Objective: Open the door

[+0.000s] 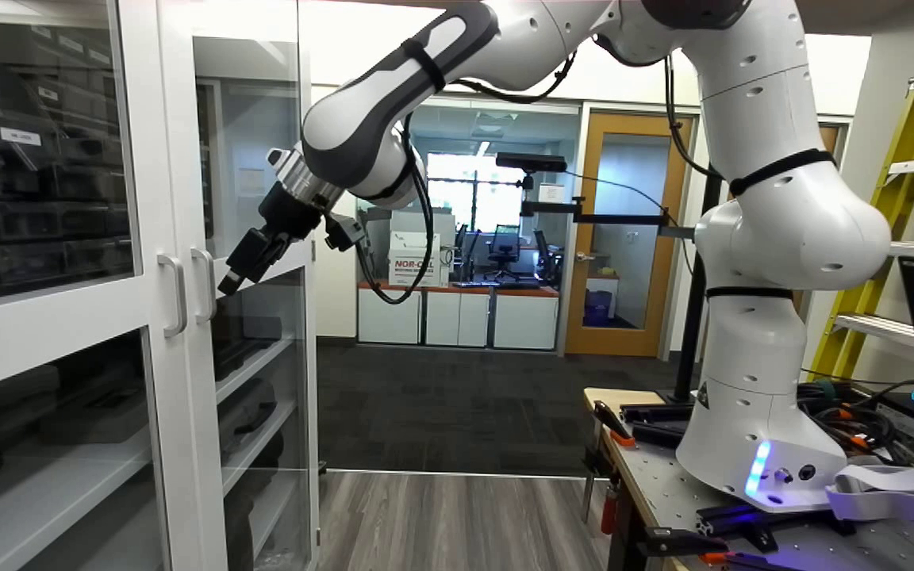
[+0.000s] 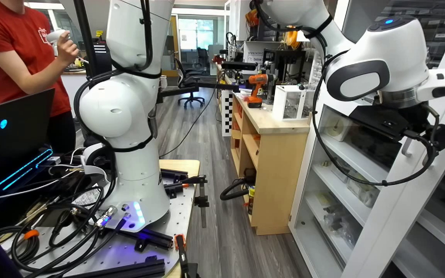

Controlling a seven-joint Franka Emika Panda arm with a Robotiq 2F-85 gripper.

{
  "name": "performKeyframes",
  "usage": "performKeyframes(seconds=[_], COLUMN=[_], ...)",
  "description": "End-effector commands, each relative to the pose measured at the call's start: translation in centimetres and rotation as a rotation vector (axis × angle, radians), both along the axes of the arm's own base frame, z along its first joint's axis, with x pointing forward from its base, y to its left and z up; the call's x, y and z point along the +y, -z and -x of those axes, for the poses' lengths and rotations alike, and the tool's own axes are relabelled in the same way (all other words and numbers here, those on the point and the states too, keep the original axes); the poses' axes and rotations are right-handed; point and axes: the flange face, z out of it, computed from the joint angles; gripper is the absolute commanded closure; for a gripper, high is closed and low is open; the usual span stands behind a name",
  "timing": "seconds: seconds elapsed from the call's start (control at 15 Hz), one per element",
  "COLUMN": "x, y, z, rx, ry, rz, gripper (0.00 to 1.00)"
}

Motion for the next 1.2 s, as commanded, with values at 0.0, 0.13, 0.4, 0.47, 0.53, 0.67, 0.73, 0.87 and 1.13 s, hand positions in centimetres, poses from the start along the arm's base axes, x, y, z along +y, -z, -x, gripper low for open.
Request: performKeyframes(seconds=[0.0,0.13,0.4,0.47,0.53,0.67,0.73,0.87,1.13], x=[0.8,1.1,0.8,0.8,0.4,-0.4,-0.9,-1.8,-1.5], y=[0.5,0.6,0.2,0.0,-0.4,-1.2,-1.6,-1.8,-1.6], z=[-2.4,-3.5,-4.3,-4.2,-4.1,-4.0,-4.0,-3.9,-3.6], rx=[-0.049,-0.063,-0.084,-0.088,-0.096,-0.119,-0.127,-0.131,-0.108], ry=[0.003,0.006,0.002,0.007,0.015,0.030,0.040,0.058,0.082], rz=[-0.002,-0.011,0.001,0.001,0.004,0.015,0.024,0.034,0.018], gripper=[0.00,0.20,0.46,0.52,0.57,0.72,0.80,0.93,0.96])
